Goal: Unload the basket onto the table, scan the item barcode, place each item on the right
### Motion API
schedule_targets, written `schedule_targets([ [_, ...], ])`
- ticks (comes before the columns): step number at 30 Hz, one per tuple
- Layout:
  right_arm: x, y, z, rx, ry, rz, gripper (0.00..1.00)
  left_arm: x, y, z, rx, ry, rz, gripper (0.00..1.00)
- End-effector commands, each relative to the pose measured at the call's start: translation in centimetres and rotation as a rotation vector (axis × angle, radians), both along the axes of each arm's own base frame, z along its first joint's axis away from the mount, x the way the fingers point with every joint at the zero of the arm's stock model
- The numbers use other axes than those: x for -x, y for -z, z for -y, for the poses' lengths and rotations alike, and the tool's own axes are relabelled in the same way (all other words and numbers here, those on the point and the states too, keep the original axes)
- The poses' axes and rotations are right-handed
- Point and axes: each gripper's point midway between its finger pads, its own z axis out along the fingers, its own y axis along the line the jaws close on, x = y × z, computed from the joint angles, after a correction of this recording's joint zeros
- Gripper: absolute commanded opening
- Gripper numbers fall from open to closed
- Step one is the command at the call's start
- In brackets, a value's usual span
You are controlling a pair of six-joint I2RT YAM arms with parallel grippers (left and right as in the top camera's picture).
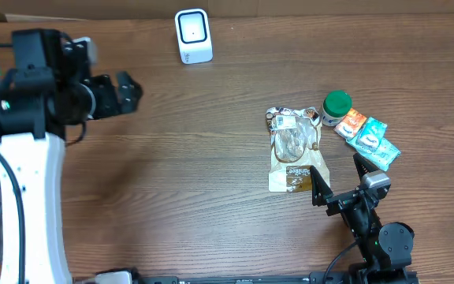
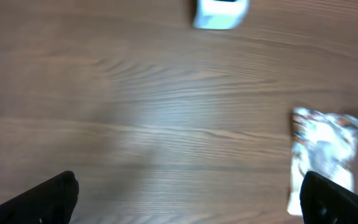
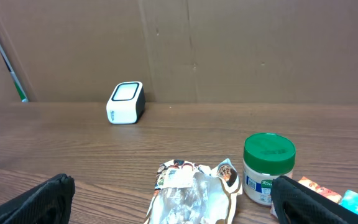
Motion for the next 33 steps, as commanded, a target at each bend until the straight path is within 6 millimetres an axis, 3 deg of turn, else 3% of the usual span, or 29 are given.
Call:
schedule_targets([
  [1, -0.1, 0.2, 0.3, -0.002, 0.014, 0.002, 1.00, 1.7, -2.7, 2.6, -0.021, 0.083, 0.080, 1.00],
  [6, -0.1, 0.2, 0.3, -0.002, 0.014, 0.002, 1.00, 3.5, -3.6, 3.4, -0.040, 0.109, 0.154, 0.99],
  [12, -0.1, 0.2, 0.3, -0.002, 0.014, 0.002, 1.00, 2.3, -3.5, 3.7, -0.030, 0.107, 0.450, 0.99],
  [18, -0.1, 0.2, 0.3, -0.002, 0.014, 0.002, 1.00, 3.0, -0.3, 3.6, -0.038, 0.108, 0.693, 1.00],
  [23, -0.1, 0.2, 0.3, -0.002, 0.014, 0.002, 1.00, 5.0, 2.6, 3.1, -0.071, 0.108, 0.855, 1.00],
  [24, -0.1, 0.2, 0.3, -0.002, 0.014, 0.002, 1.00, 5.8, 4.0, 2.4, -0.079, 0.087, 0.886, 1.00],
  [28, -0.1, 0.2, 0.3, -0.002, 0.014, 0.002, 1.00, 7.2, 7.3, 1.4, -0.102, 0.058, 0.892, 1.00],
  [33, -0.1, 0.2, 0.3, -0.002, 0.014, 0.002, 1.00, 8.7, 9.7, 1.2, -0.162, 0.081, 0.928, 0.99],
])
